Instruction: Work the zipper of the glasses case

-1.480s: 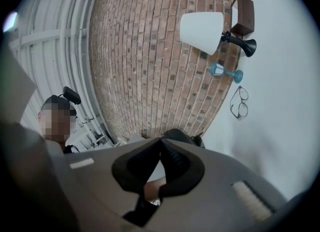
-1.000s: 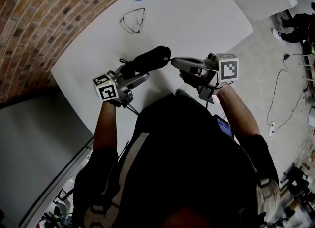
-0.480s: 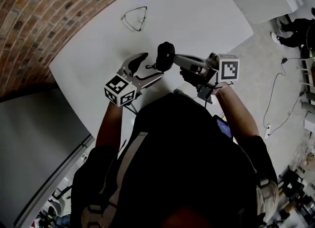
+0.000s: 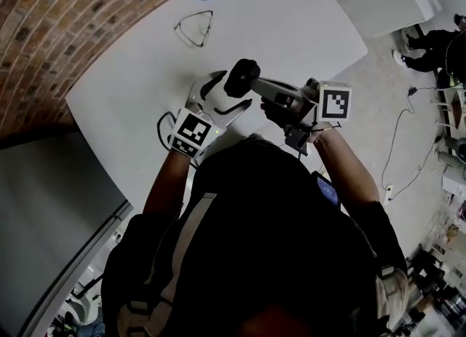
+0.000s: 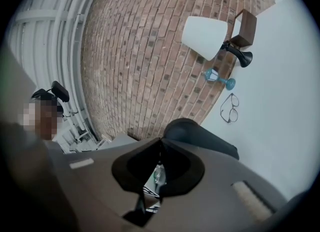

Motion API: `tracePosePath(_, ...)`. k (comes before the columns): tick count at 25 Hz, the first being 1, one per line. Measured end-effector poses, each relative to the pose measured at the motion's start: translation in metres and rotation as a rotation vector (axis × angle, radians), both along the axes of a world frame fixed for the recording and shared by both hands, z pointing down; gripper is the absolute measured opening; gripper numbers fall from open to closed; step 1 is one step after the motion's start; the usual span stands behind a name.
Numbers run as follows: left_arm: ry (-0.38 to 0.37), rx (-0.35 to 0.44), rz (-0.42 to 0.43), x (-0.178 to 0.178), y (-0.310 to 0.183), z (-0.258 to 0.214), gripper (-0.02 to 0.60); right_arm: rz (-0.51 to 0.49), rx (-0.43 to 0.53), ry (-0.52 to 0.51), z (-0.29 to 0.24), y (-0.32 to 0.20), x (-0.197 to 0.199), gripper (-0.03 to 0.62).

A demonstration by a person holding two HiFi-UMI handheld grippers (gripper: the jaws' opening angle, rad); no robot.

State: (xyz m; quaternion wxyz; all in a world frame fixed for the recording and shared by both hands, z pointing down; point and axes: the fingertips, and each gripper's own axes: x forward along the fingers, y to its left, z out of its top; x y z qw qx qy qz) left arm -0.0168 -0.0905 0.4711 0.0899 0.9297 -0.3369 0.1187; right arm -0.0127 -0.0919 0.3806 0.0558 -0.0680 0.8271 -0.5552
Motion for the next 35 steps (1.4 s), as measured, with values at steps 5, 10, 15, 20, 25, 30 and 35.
tracePosePath(5,0.006,0.012,-0.003,0.007,-0.008,-0.002,0.314,-0.013,-0.001,0.022,-0.004,0.003,-0.003,0.005)
tracePosePath(10,-0.02,0.014,0.043,0.008,-0.004,0.0,0.288,-0.007,-0.006,0.024,0.0,0.002,-0.002,0.005)
tracePosePath(15,-0.051,0.001,0.127,0.006,0.005,0.002,0.282,-0.047,0.006,0.053,0.001,0.005,-0.001,0.005)
tracePosePath(20,-0.241,0.014,0.256,0.0,0.025,0.019,0.278,-0.136,0.039,0.223,0.02,0.016,0.013,0.005)
tracePosePath(25,-0.332,0.024,0.33,-0.008,0.04,0.024,0.272,-0.194,-0.005,0.223,0.031,0.028,0.018,0.005)
tracePosePath(30,-0.359,0.061,0.359,-0.01,0.045,0.013,0.265,-0.207,-0.031,0.161,0.03,0.032,0.019,0.006)
tracePosePath(35,-0.352,0.075,0.386,-0.01,0.05,0.003,0.259,-0.214,-0.011,0.135,0.016,0.032,0.022,0.005)
